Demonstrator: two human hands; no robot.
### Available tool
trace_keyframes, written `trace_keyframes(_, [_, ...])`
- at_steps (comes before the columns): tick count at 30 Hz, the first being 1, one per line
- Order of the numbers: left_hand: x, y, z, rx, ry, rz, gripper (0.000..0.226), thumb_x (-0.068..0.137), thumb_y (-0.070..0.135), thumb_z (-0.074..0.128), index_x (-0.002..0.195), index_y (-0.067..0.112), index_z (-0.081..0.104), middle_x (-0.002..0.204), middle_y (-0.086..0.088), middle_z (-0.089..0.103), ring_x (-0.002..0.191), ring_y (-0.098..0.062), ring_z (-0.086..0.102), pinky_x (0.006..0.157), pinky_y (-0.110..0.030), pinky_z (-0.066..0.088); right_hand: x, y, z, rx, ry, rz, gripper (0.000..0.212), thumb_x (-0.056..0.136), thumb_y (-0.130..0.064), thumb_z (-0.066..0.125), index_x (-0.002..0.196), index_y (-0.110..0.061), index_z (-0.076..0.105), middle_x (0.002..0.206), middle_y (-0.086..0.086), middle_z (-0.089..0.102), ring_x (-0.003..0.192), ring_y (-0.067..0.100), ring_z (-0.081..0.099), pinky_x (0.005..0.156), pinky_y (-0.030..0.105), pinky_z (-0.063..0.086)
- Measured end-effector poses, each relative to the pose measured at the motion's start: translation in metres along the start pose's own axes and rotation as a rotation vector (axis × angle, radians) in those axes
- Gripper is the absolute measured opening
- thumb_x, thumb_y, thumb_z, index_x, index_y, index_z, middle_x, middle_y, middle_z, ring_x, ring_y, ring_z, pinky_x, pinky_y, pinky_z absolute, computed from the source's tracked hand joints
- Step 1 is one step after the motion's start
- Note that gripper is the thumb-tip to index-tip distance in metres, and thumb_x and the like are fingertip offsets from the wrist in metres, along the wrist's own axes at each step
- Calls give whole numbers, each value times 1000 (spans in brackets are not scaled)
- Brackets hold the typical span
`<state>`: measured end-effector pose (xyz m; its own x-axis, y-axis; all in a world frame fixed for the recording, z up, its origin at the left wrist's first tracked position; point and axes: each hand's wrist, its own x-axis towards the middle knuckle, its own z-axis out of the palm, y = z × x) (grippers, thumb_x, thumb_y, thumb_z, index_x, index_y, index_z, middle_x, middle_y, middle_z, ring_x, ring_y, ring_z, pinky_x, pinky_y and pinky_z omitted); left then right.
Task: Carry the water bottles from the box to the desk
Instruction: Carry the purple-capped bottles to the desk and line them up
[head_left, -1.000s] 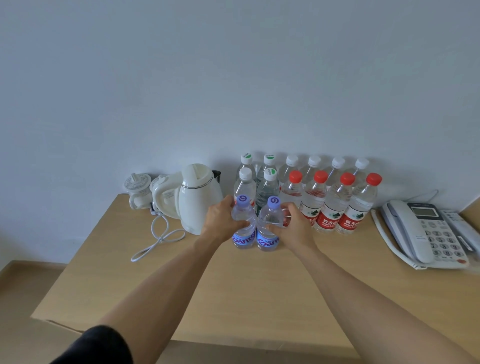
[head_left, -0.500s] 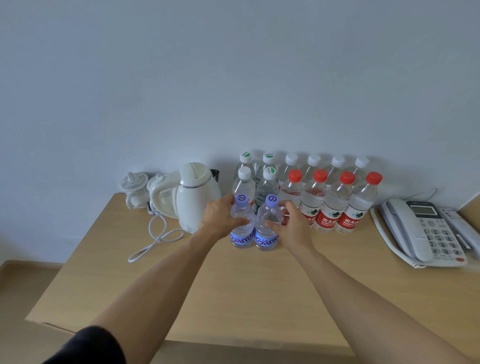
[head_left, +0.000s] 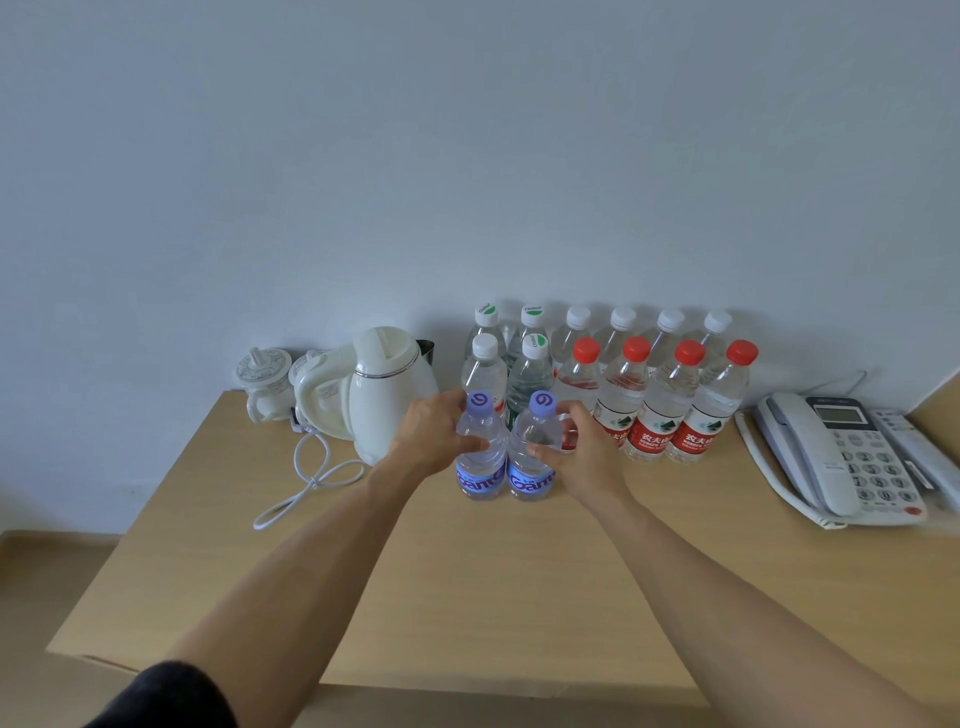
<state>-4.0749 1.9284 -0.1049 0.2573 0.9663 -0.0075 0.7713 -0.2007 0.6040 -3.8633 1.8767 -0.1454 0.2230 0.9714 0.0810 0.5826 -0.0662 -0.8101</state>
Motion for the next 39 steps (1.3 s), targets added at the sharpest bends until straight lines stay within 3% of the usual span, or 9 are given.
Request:
trace_keyframes(4, [-2,-1,0,-40,-1,-11,53,77,32,86,125,24,65,96,-1,71,95,-23,66,79,-33,53,0,0,0,3,5,10,47,76,-33,87,110,-29,54,99,10,62,90,27,61,73,35,49])
trace_keyframes(11, [-7,1,8,-21,95,-9,37,75,36,86,101,23,62,76,4,59,78,-22,59,65,-27,39,-2,-1,0,22,-5,33,49,76,-33,87,113,-28,55,101,11,62,92,27,61,79,40,51])
trace_keyframes(16, [-5,0,10,-25,94,-16,43,75,35,86,110,20,65,80,3,60,81,-23,60,67,-27,40,-2,-2,0,17,0,42,49,77,-33,86,115,-27,55,103,10,63,93,27,62,80,42,52])
trace_keyframes(23, [-7,1,9,-19,94,-25,45,73,38,87,107,20,63,69,19,49,79,-20,56,66,-27,39,-4,-3,1,8,13,42,47,78,-33,85,113,-28,55,101,8,63,92,24,62,77,38,51])
trace_keyframes(28, [-8,1,8,-22,95,-39,44,73,40,87,99,23,56,74,13,51,79,-19,54,64,-27,37,-4,-4,0,21,5,54,48,77,-32,86,113,-28,55,102,8,63,94,24,62,80,40,51])
trace_keyframes(31, [-9,1,9,-38,103,-38,46,73,38,87,105,19,62,77,10,53,78,-18,54,64,-26,37,-4,-4,0,22,2,56,48,77,-32,86,114,-27,55,103,8,64,94,25,62,81,40,52])
trace_keyframes(35, [-11,1,9,-39,89,-48,47,74,39,87,110,19,63,82,8,57,80,-18,56,64,-26,38,-5,-5,1,28,4,64,47,78,-31,86,111,-31,53,103,6,63,95,23,62,73,28,47])
trace_keyframes(39, [-13,0,8,-48,59,-70,54,75,41,86,117,17,61,92,4,61,87,-19,59,70,-28,43,-6,-8,1,21,2,75,49,78,-31,85,117,-26,55,106,10,63,97,26,62,77,34,49])
